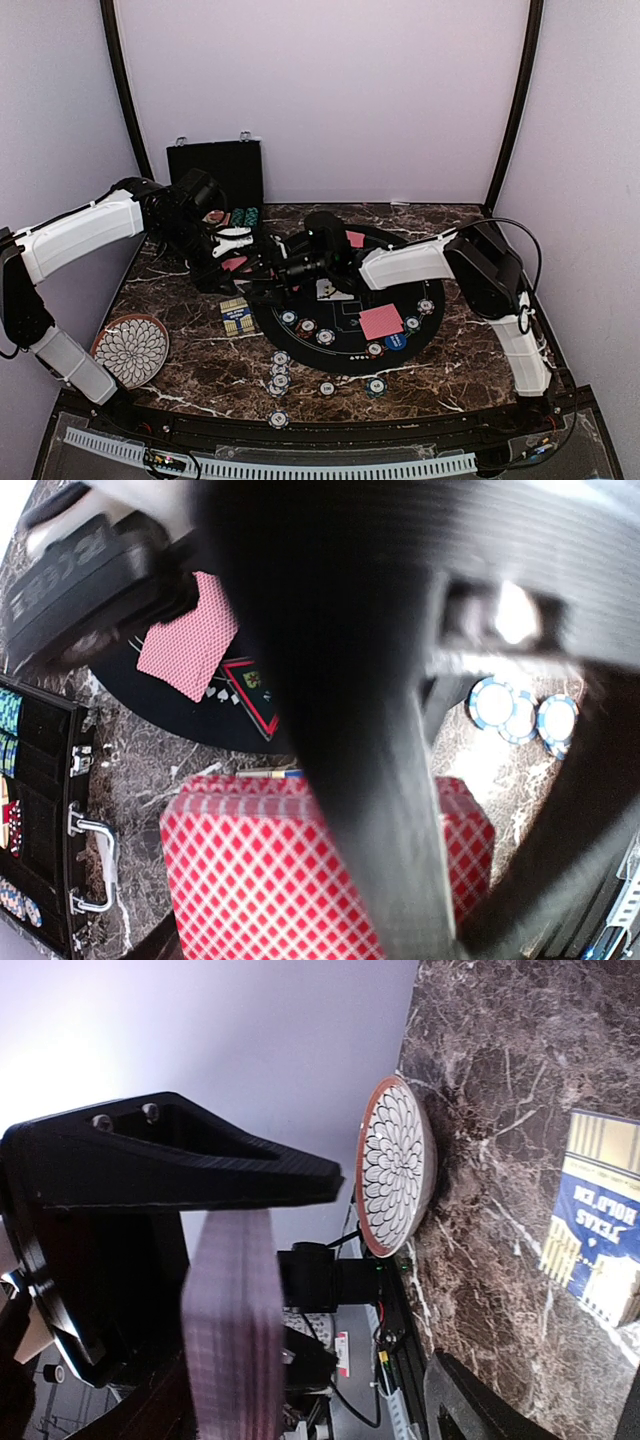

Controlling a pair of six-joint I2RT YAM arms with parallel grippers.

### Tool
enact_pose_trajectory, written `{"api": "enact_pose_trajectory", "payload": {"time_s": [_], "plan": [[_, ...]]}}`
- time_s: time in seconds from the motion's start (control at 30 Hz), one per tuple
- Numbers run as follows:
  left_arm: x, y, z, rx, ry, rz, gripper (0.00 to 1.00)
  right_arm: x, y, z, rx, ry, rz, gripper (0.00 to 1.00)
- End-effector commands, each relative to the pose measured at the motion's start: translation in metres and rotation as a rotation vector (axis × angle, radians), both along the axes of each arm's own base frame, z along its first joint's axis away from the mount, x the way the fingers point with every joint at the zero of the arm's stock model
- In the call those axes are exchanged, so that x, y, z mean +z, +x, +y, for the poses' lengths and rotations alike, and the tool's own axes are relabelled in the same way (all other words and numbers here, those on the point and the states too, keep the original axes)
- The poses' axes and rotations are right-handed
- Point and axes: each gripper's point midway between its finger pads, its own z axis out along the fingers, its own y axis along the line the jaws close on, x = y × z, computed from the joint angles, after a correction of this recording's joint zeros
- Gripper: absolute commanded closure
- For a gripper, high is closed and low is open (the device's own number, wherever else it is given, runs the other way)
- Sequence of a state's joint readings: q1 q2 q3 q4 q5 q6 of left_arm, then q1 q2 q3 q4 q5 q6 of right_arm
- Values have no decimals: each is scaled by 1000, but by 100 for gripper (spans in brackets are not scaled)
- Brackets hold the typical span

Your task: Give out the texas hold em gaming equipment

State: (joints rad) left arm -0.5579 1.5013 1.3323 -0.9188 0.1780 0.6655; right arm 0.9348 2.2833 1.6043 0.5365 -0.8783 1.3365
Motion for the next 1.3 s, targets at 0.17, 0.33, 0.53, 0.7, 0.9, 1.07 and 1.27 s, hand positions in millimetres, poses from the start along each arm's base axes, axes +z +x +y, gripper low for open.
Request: {"api": "enact_pose_trajectory", "payload": {"time_s": [0.17,0.33,0.53,0.7,0.9,1.07,1.27], "plan": [[20,2,2,12,-31,-45,100,22,37,-48,-133,-75,-202,15],[21,1,2,10,-33,-47,100,35,40,-59,-151,-80,-258,9],[24,1,0,8,-45,-43,100,39,29,-50,-124,-62,-254,10],[28,-1,-4,7,-68,-26,100,29,21,-39,-98,-61,-234,18],[31,-2,-3,9,-68,-33,100,6,52,-69,-232,-358,-467,2],[31,-2,-2,9,-64,-42,100,17,71,-106,-396,-497,-577,2],[30,-1,-2,8,-60,-44,100,24,49,-119,-560,-381,-450,2]]}}
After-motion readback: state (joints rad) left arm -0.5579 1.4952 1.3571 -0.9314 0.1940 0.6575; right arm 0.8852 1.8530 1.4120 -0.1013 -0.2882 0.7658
